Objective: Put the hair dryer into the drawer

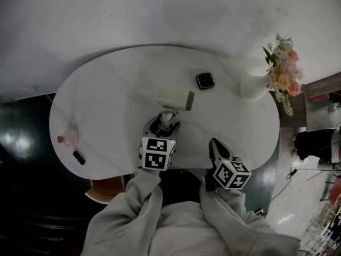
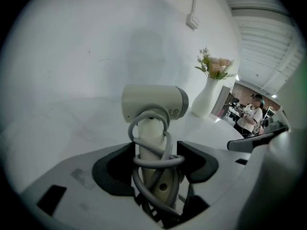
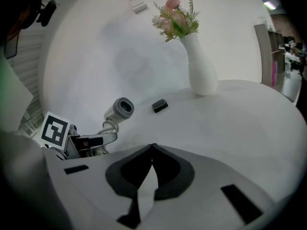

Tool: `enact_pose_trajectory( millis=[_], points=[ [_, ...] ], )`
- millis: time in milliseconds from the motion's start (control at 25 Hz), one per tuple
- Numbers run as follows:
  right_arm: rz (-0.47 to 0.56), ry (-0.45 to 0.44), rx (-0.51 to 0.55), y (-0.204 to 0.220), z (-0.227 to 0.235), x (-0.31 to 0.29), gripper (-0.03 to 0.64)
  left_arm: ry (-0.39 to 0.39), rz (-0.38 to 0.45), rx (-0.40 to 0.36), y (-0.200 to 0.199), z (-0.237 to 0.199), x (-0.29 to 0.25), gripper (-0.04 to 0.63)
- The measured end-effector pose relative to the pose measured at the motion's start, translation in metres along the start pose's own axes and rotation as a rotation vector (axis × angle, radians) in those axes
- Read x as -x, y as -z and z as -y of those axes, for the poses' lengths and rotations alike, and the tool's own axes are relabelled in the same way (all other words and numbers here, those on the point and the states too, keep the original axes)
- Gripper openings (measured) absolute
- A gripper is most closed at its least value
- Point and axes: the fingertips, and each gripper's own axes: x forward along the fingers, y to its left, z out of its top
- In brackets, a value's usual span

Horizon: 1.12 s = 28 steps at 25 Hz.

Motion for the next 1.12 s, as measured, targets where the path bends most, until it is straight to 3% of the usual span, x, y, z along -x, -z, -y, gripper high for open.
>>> enact_pose_trajectory(
  millis=[600, 1120],
  points=[
    [0.028, -0.034, -0.020, 0.033, -0.007, 0.046, 0.049, -0.079, 0.081, 0.028, 0.025, 0.010, 0.066, 0.275],
    [0.037, -0.074, 0.013, 0.096, -0.036, 0.103, 0.049, -0.117, 0.127, 0.047, 0.082, 0.028, 0.147, 0.275]
  ],
)
